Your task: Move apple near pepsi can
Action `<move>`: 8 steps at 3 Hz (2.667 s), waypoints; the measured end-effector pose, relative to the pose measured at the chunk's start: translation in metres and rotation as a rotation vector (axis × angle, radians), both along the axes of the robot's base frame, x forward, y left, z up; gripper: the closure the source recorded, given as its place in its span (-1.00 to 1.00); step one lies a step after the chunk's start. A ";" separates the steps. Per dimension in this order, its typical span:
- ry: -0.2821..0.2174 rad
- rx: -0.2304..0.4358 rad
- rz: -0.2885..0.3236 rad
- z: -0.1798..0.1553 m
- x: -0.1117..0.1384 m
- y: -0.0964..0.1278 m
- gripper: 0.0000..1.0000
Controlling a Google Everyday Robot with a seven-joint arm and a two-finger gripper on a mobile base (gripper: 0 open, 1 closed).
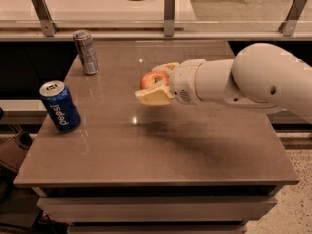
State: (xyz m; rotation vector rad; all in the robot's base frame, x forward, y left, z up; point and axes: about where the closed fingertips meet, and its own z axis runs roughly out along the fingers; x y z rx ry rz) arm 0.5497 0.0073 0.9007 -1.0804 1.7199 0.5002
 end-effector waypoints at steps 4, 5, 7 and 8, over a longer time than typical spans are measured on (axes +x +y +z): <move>0.080 -0.031 0.119 -0.016 -0.020 0.093 1.00; 0.085 -0.012 0.112 -0.025 -0.033 0.111 1.00; 0.063 0.016 0.098 -0.053 -0.037 0.127 1.00; 0.060 0.014 0.100 -0.050 -0.038 0.128 0.62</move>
Offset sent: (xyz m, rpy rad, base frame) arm 0.0018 0.0753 -0.0134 -0.0234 0.0724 0.1412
